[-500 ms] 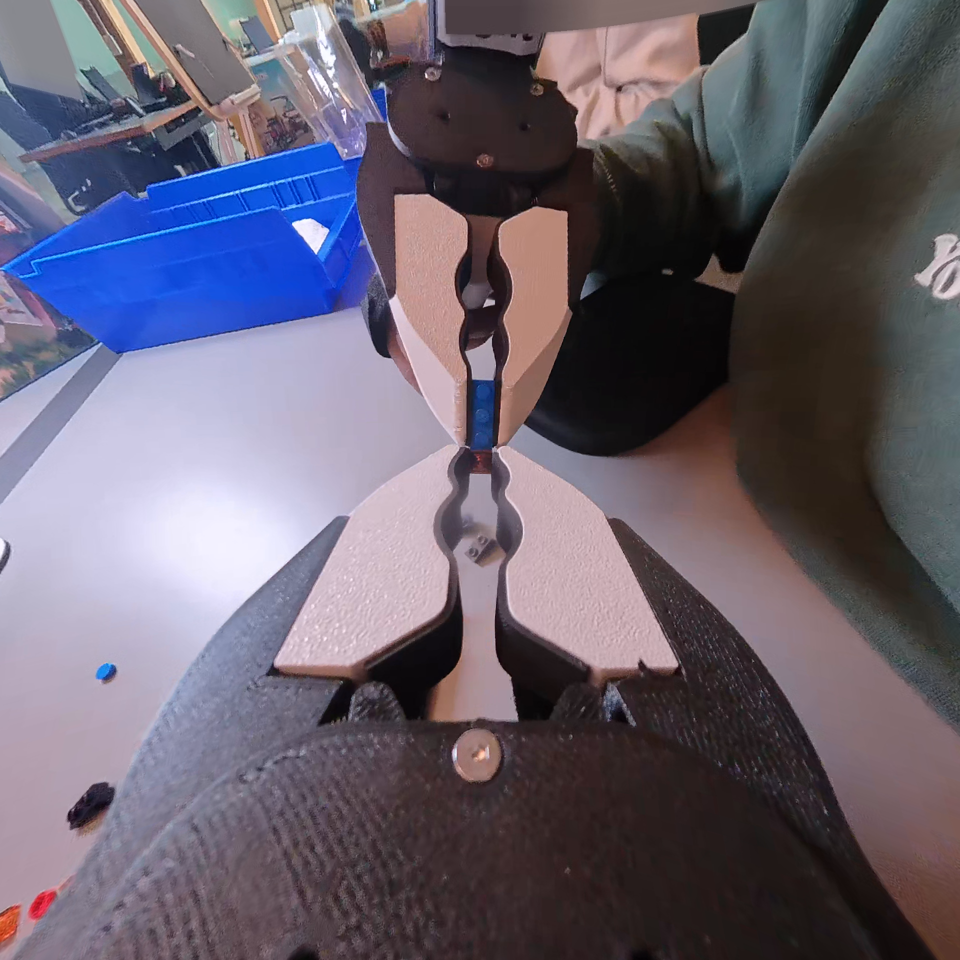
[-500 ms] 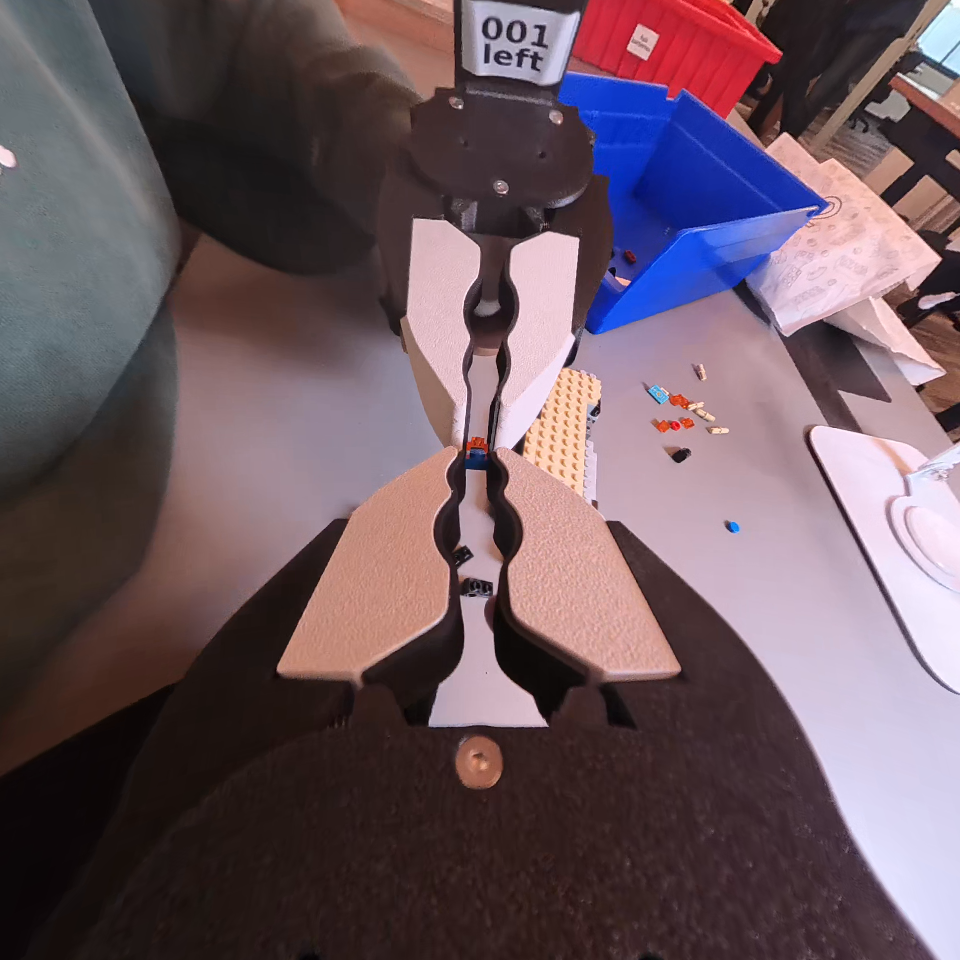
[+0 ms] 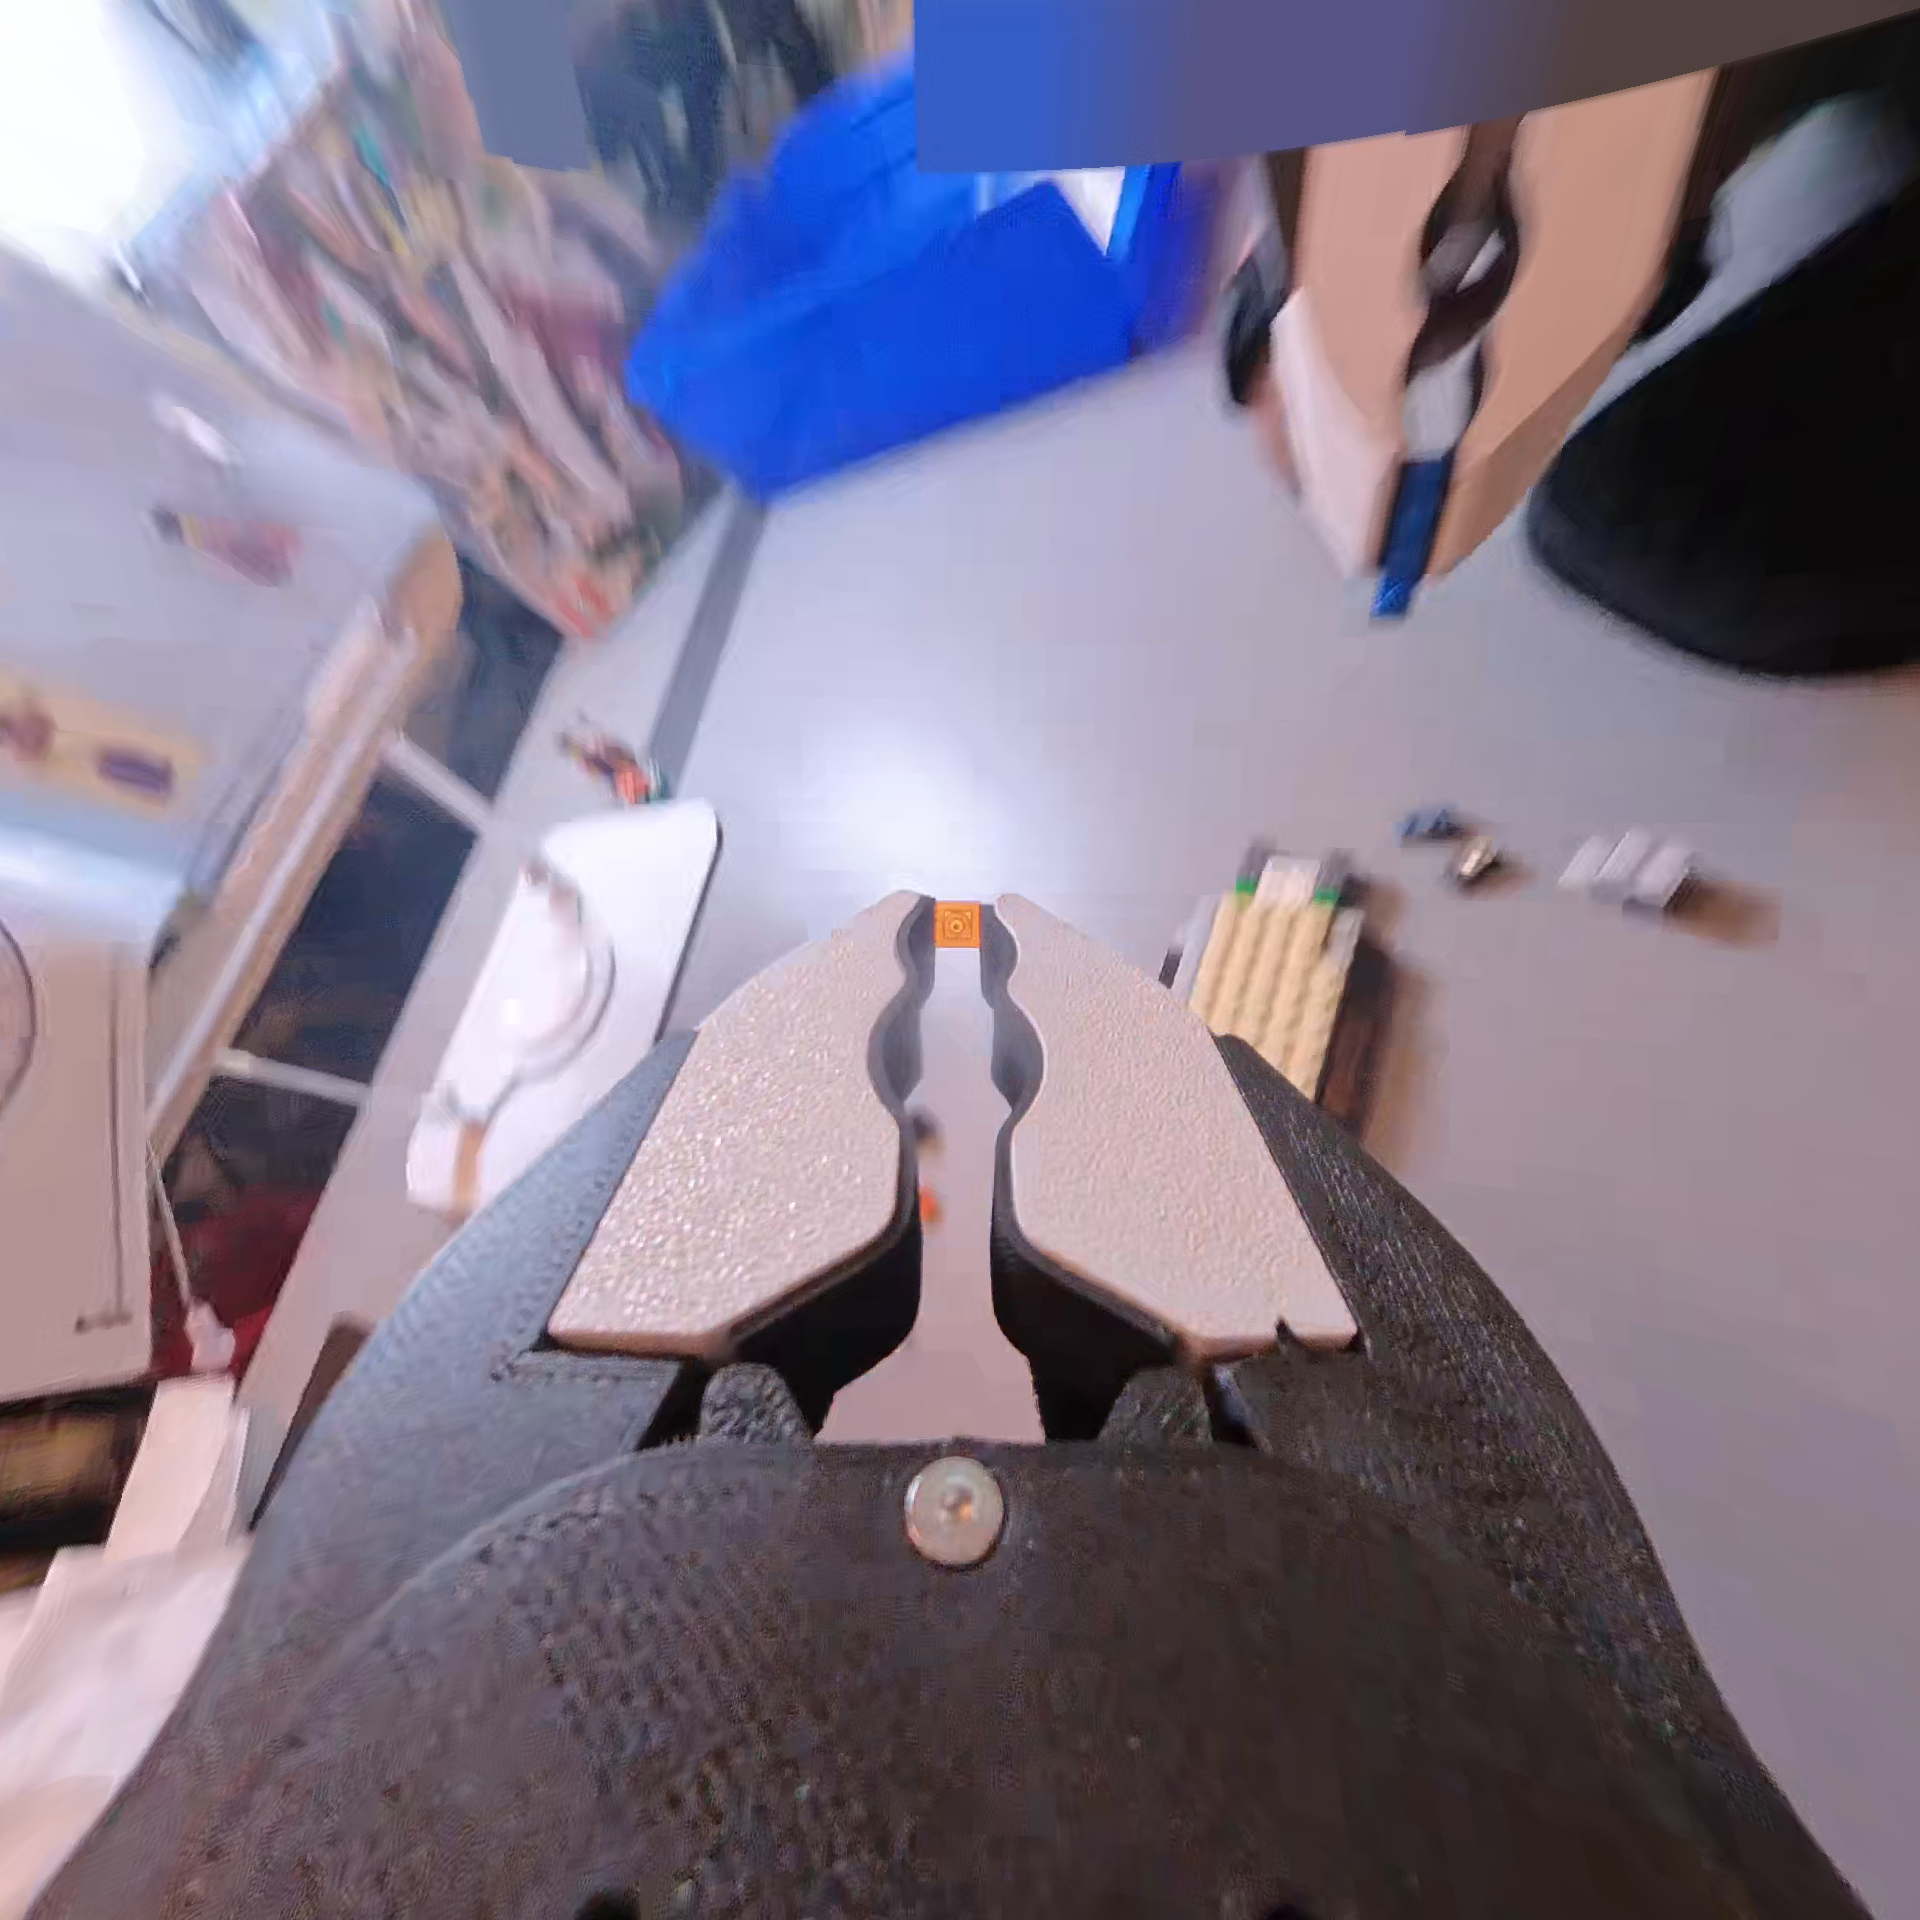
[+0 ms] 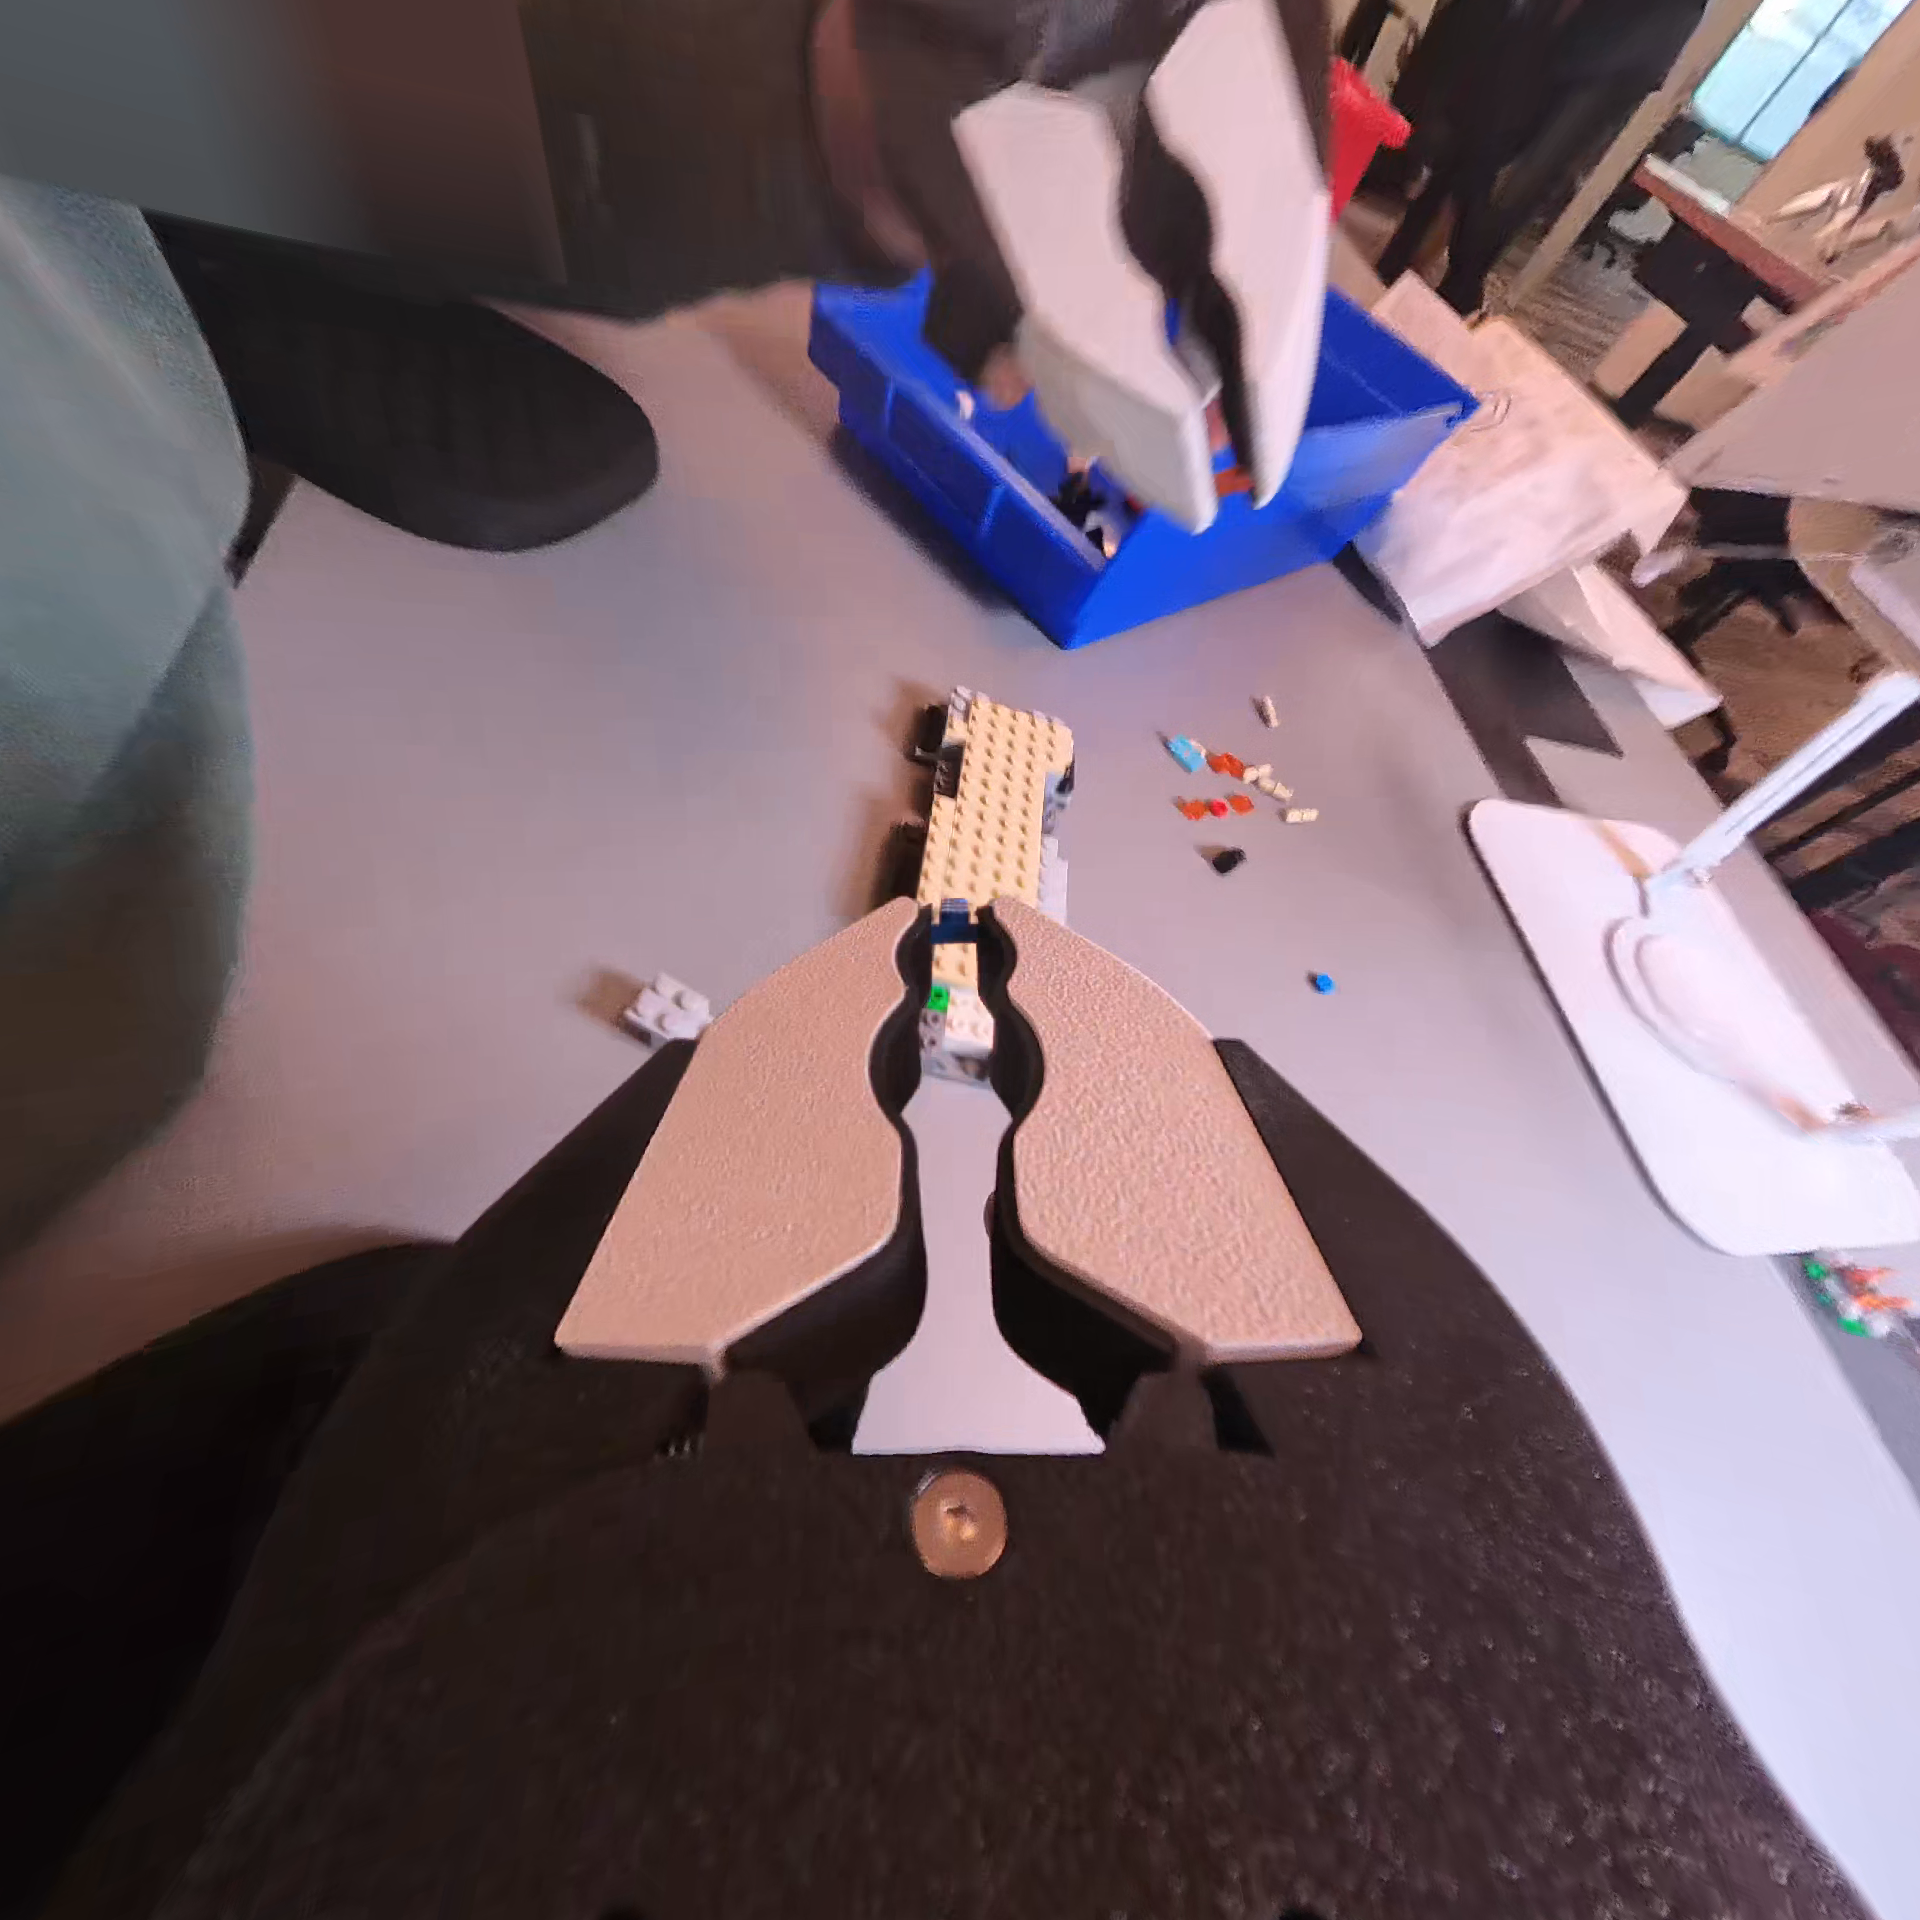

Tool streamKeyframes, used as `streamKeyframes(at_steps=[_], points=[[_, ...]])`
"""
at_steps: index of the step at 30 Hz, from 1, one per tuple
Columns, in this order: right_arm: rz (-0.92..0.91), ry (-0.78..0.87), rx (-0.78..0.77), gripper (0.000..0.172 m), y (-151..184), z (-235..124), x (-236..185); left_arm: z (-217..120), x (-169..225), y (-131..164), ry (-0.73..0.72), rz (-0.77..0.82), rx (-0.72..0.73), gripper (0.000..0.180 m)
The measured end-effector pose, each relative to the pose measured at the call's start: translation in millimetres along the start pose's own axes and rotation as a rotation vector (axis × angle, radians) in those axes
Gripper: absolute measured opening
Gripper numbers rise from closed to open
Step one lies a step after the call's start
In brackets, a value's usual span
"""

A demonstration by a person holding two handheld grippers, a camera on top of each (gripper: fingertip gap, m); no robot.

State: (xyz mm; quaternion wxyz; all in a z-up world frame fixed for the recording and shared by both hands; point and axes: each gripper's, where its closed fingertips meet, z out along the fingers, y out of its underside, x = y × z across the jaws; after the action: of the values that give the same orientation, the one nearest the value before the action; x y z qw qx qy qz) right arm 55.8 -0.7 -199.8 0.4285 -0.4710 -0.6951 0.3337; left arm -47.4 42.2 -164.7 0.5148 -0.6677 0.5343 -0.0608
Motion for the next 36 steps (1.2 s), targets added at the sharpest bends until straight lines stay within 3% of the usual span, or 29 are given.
streamKeyframes(at_steps=[3, 8, 11, 13, 19, 27, 29, 36], points=[[0.103, -0.041, -0.033, 0.008, 26, 11, -1, 12, -34, 45, 0.085, -0.002, -0.281, 0.008], [0.160, -0.036, -0.052, 0.008, 43, 15, 5, 44, -35, 118, 0.415, 0.072, -0.685, 0.009], [0.175, -0.031, -0.058, 0.008, 49, 14, 7, 55, -28, 155, 0.524, 0.141, -0.852, 0.016], [0.184, -0.033, -0.060, 0.008, 52, 13, 8, 61, -25, 166, 0.558, 0.148, -0.886, 0.022], [0.200, -0.041, -0.063, 0.008, 57, 13, 9, 59, -24, 164, 0.564, 0.141, -0.851, 0.044], [0.215, -0.010, -0.022, 0.008, 51, 15, 15, 50, -38, 136, 0.427, 0.164, -0.676, 0.041], [0.211, 0.004, 0.016, 0.008, 45, 14, 17, 49, -30, 117, 0.421, 0.140, -0.590, 0.036], [0.139, 0.002, 0.314, 0.008, -6, -5, 8, 50, 69, 1, 0.576, -0.046, -0.060, 0.030]])
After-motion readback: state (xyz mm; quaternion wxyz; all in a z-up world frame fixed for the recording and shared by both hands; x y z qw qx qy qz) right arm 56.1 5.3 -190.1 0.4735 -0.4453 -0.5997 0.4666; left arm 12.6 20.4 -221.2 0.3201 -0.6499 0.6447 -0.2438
